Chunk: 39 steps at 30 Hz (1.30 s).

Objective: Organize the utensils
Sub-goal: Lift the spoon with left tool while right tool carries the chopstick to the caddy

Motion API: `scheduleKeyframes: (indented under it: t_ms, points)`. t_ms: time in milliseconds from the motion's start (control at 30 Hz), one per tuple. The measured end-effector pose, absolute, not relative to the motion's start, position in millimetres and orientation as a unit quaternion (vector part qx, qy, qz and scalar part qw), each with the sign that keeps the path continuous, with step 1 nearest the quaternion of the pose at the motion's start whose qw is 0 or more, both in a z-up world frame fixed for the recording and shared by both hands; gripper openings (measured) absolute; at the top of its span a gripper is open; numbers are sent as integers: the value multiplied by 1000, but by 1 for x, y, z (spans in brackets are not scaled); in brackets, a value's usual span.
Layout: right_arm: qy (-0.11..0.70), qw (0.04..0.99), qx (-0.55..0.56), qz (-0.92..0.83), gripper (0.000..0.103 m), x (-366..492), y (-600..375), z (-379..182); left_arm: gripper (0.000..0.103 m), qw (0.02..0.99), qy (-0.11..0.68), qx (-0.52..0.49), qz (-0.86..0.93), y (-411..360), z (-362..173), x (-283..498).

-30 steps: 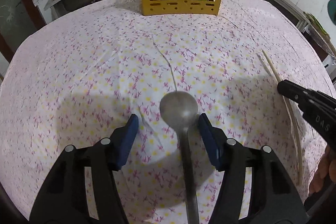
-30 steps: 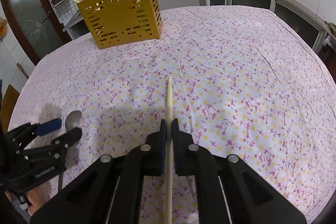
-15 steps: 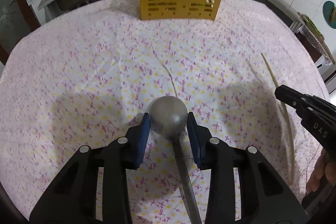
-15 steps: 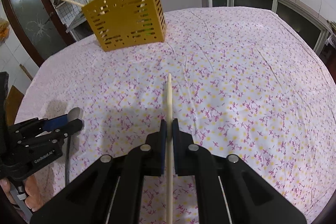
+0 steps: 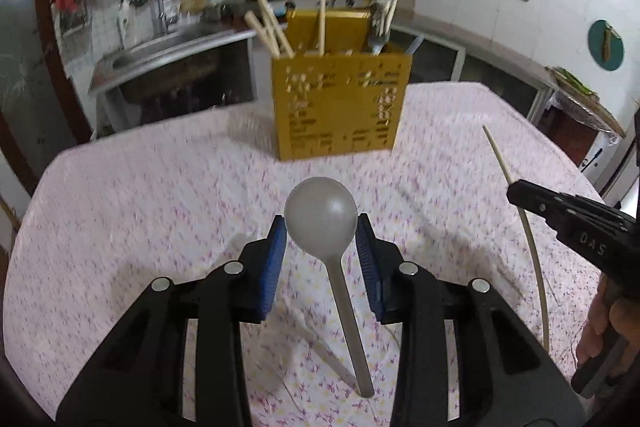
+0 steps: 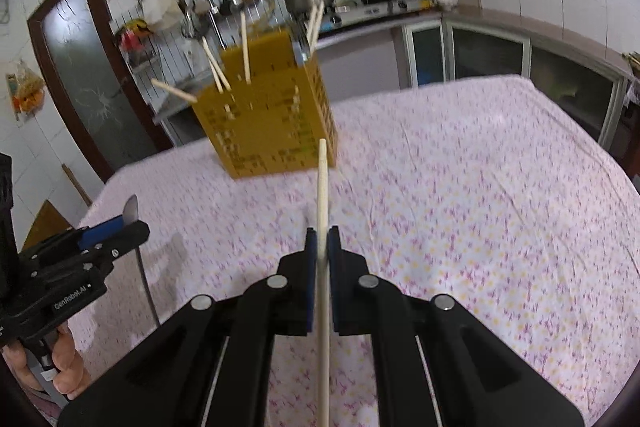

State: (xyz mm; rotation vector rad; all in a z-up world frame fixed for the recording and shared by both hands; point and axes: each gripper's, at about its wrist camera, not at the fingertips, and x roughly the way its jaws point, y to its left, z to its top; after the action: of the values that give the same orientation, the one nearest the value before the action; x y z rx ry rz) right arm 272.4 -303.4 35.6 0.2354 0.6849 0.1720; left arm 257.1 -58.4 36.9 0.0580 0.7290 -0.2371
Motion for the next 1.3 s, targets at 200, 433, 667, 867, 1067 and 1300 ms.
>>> scheduleKeyframes:
  t_ms: [200,433,667,867,1067,1300]
  points:
    - [244,957,119,97,6,264,-310,50,34,940,317,42,-120,-58,53,254]
    - [175,972,115,105,6,259,-311,62,35,943,304,46,-130,-57,67,257]
    - [159,972,132,115,6,270,-319,61,35,942,305,47,-132,-55,75,266]
    - [151,974,116,118,6,282,-316,61,35,944,299,51,-133,-57,86,276]
    - [111,979,118,122,6,294,-318,75,35,949,287,49,-121,-52,105,299]
    - [46,984,116,130,6,336,-308,121,35,964,230,67,-112,-58,155,331]
